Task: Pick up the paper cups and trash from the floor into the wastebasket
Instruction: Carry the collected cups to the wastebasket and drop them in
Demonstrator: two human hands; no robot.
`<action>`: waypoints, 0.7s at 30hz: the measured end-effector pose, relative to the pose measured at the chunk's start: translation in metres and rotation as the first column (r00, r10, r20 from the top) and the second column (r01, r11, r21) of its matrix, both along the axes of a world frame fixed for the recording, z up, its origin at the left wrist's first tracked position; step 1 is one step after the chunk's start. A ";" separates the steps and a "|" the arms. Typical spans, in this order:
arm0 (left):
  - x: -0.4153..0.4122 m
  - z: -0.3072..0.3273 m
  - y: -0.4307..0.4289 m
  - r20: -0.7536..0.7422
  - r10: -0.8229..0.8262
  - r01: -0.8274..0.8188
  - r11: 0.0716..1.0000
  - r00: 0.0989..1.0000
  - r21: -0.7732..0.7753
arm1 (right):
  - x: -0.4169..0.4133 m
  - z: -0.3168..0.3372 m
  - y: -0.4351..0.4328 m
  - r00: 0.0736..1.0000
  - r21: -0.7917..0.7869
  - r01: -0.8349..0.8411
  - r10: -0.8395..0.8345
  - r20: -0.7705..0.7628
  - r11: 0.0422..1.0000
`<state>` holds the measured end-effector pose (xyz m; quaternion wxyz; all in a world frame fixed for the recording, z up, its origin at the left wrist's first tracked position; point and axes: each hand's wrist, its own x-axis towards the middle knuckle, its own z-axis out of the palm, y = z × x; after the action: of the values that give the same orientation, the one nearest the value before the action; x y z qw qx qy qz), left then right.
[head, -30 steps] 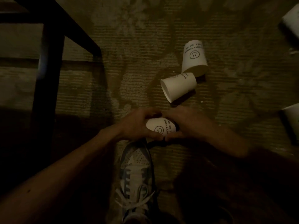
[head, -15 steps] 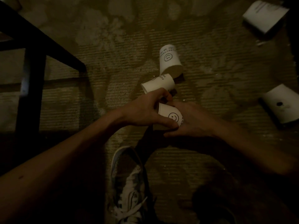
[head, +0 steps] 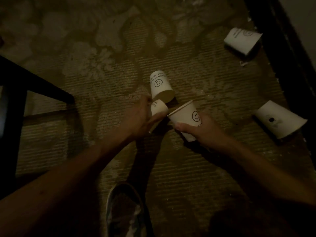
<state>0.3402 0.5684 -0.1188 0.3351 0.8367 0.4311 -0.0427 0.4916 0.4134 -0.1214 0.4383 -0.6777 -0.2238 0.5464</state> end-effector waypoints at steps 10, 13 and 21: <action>-0.009 -0.013 -0.025 -0.220 -0.032 0.011 0.995 0.975 -0.095 | -0.004 -0.024 -0.010 0.988 -0.063 0.152 -0.150 0.045 0.986; -0.012 -0.007 -0.015 -0.234 0.215 -0.283 0.905 0.948 -0.317 | -0.002 -0.023 -0.008 0.985 -0.107 0.173 -0.169 0.045 0.979; 0.002 0.020 0.027 0.217 0.659 -0.186 0.484 0.720 -0.855 | 0.044 0.009 0.039 0.909 -0.098 0.418 -0.416 0.034 0.903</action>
<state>0.3422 0.5959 -0.0983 0.7677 0.4379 0.4592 0.0895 0.5356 0.4521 -0.1125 0.5082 -0.7348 -0.0481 0.4466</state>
